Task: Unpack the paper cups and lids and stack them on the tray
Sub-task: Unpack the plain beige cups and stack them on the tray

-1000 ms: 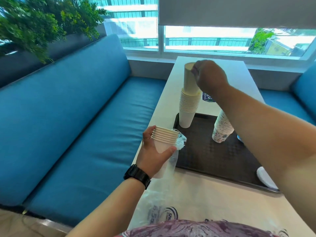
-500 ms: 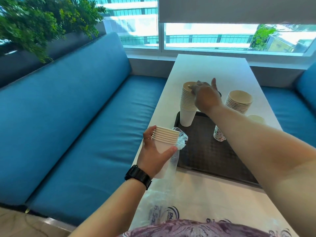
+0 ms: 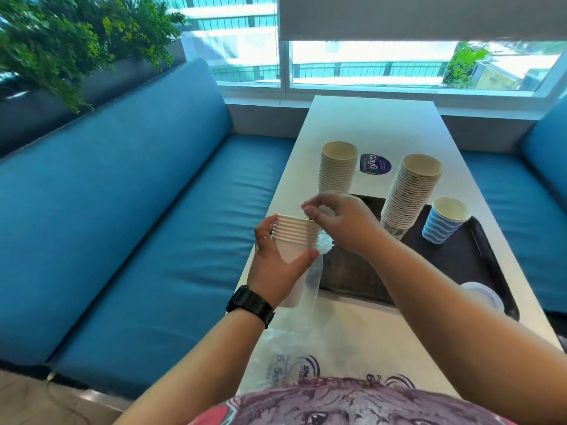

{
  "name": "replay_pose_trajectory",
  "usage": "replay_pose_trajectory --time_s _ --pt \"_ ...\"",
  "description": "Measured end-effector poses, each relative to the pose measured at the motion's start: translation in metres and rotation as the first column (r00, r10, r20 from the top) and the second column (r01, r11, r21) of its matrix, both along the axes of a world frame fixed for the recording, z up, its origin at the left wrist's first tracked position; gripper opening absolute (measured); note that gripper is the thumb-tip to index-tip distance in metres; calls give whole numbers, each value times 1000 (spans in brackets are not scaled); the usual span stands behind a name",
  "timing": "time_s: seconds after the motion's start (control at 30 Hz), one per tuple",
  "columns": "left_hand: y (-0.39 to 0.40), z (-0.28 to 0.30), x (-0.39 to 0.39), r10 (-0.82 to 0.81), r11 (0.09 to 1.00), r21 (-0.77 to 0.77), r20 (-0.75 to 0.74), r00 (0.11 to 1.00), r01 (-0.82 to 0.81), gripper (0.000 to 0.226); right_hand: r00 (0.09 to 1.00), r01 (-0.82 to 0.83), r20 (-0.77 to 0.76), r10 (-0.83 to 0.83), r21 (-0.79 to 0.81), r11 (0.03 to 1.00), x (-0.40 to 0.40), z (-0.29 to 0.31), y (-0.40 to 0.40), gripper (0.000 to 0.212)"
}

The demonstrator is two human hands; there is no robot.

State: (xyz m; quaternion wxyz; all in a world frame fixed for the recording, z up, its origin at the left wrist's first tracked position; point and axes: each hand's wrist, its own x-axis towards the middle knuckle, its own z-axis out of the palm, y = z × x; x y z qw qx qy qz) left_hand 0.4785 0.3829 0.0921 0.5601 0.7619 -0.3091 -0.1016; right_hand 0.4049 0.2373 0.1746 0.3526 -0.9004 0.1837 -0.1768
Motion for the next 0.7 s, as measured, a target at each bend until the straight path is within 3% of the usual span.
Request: replay_pose_trajectory --time_s 0.17,0.33,0.57,0.7 --pt "1 3 -4 -17 1000 -23 21 1000 17 85 999 31 17 -39 323 946 -14 -19 12 4" --pt "3 4 -9 -15 1000 -23 3 1000 15 85 994 -1 82 -67 640 768 -22 -24 15 18" --pt "3 8 -12 -8 1000 10 23 1000 8 84 994 -58 102 -43 809 584 -23 -23 18 38" --pt "6 7 -12 -14 1000 8 52 999 13 85 994 -31 82 -66 831 556 -24 -22 15 40"
